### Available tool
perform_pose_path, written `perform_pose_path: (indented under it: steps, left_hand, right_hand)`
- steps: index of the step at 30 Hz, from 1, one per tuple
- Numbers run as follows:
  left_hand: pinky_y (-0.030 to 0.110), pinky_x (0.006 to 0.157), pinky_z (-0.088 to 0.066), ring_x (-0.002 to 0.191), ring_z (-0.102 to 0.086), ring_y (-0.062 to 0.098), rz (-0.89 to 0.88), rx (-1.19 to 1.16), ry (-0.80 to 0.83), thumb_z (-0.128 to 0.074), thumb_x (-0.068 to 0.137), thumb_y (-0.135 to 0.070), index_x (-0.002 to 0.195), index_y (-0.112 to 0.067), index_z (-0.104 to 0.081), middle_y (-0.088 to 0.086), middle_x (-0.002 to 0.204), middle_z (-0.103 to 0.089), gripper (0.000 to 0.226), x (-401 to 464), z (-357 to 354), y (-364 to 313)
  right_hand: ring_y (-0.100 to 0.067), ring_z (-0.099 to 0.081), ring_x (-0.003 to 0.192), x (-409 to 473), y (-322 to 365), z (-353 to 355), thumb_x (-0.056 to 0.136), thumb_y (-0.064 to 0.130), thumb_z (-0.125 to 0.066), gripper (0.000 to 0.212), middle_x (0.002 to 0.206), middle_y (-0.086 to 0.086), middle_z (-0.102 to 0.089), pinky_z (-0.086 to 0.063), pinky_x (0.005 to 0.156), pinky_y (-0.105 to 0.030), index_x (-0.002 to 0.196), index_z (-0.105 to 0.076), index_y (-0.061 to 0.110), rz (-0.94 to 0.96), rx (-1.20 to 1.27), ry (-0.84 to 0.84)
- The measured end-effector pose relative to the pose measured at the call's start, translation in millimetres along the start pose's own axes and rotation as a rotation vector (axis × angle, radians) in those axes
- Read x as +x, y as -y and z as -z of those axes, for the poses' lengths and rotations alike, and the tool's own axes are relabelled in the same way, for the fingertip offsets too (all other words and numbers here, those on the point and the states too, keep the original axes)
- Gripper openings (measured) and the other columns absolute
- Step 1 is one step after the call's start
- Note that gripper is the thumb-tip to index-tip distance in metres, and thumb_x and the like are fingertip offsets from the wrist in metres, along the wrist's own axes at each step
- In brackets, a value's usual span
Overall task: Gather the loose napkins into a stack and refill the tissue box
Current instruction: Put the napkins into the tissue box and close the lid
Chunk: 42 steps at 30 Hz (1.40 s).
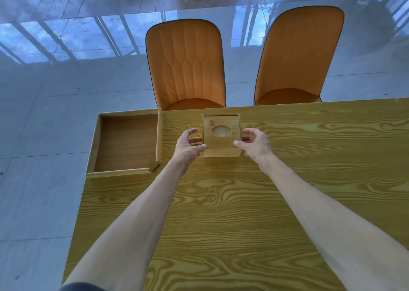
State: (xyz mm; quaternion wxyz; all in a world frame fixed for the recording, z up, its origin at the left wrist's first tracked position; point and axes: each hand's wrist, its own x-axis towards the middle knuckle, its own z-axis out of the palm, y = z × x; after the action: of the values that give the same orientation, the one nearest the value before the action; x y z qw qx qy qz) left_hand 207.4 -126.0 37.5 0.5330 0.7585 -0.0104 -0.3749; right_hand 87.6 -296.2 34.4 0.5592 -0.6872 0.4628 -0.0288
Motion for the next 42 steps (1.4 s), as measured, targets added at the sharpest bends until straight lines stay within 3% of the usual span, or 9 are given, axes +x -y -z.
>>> perform_pose_path:
  steps: [6, 11, 13, 17, 23, 28, 35, 42]
  left_hand:
    - [0.031, 0.081, -0.051, 0.1, -0.063, 0.02, -0.018, 0.087, 0.018, -0.074, 0.084, -0.006, 0.139, -0.022, -0.049, 0.007, 0.123, -0.06, 0.062, 4, 0, 1]
    - [0.032, 0.081, -0.054, 0.097, -0.065, 0.017, -0.088, 0.225, -0.02, -0.08, 0.081, -0.022, 0.14, -0.026, -0.045, 0.004, 0.126, -0.059, 0.069, 10, -9, -6]
    - [0.04, 0.088, -0.056, 0.103, -0.064, 0.022, -0.127, 0.334, -0.038, -0.081, 0.079, -0.027, 0.143, -0.027, -0.041, 0.003, 0.128, -0.058, 0.075, 12, -14, -9]
    - [0.05, 0.09, -0.055, 0.112, -0.06, 0.027, -0.153, 0.453, -0.078, -0.082, 0.077, -0.035, 0.143, -0.03, -0.036, 0.005, 0.13, -0.058, 0.081, 14, -21, -12]
    - [0.05, 0.09, -0.054, 0.111, -0.06, 0.027, -0.109, 0.427, -0.095, -0.08, 0.078, -0.034, 0.146, -0.032, -0.032, 0.005, 0.131, -0.057, 0.083, 15, -23, -10]
    - [0.049, 0.093, -0.053, 0.114, -0.058, 0.027, -0.085, 0.41, -0.096, -0.081, 0.078, -0.032, 0.147, -0.032, -0.031, 0.005, 0.131, -0.056, 0.084, 17, -24, -11]
    - [0.049, 0.094, -0.053, 0.113, -0.059, 0.027, -0.075, 0.387, -0.094, -0.081, 0.078, -0.03, 0.146, -0.032, -0.033, 0.006, 0.131, -0.056, 0.083, 17, -24, -11]
    - [0.048, 0.09, -0.055, 0.106, -0.063, 0.026, -0.064, 0.357, -0.089, -0.082, 0.078, -0.027, 0.145, -0.032, -0.035, 0.005, 0.128, -0.056, 0.082, 16, -24, -12]
  right_hand:
    - [-0.017, -0.066, 0.097, 4, -1, -1, 0.08, 0.025, -0.082, 0.058, 0.112, -0.001, -0.068, -0.057, 0.086, -0.037, 0.13, -0.055, 0.019, 0.131, -0.178, -0.062]
    - [-0.015, -0.063, 0.08, 6, 15, -8, 0.088, 0.03, -0.073, 0.032, 0.104, -0.003, -0.065, -0.053, 0.062, -0.025, 0.118, -0.068, 0.021, 0.527, -0.664, -0.234]
    - [-0.018, -0.068, 0.083, 9, 24, -13, 0.09, 0.032, -0.071, 0.027, 0.104, -0.004, -0.067, -0.055, 0.065, -0.025, 0.116, -0.071, 0.023, 0.629, -0.811, -0.181]
    - [-0.019, -0.069, 0.101, 19, 44, -23, 0.092, 0.042, -0.064, 0.037, 0.117, -0.003, -0.064, -0.055, 0.086, -0.028, 0.124, -0.068, 0.026, 0.686, -1.069, -0.052]
    - [-0.024, -0.07, 0.091, 17, 57, -39, 0.089, 0.049, -0.066, 0.042, 0.106, -0.008, -0.07, -0.057, 0.073, -0.033, 0.108, -0.072, 0.013, 0.527, -1.184, -0.101]
    - [-0.025, -0.07, 0.084, 18, 62, -51, 0.094, 0.021, -0.067, 0.011, 0.094, -0.008, -0.071, -0.045, 0.062, -0.03, 0.1, -0.07, 0.012, 0.485, -1.262, -0.129]
    - [-0.028, -0.069, 0.085, 24, 57, -52, 0.098, 0.012, -0.055, 0.016, 0.1, -0.01, -0.069, -0.048, 0.066, -0.032, 0.101, -0.071, 0.009, 0.583, -1.267, -0.101]
    - [-0.024, -0.069, 0.095, 16, 46, -37, 0.099, 0.031, -0.057, 0.025, 0.113, -0.005, -0.066, -0.052, 0.075, -0.032, 0.11, -0.074, 0.016, 0.611, -0.966, -0.124]
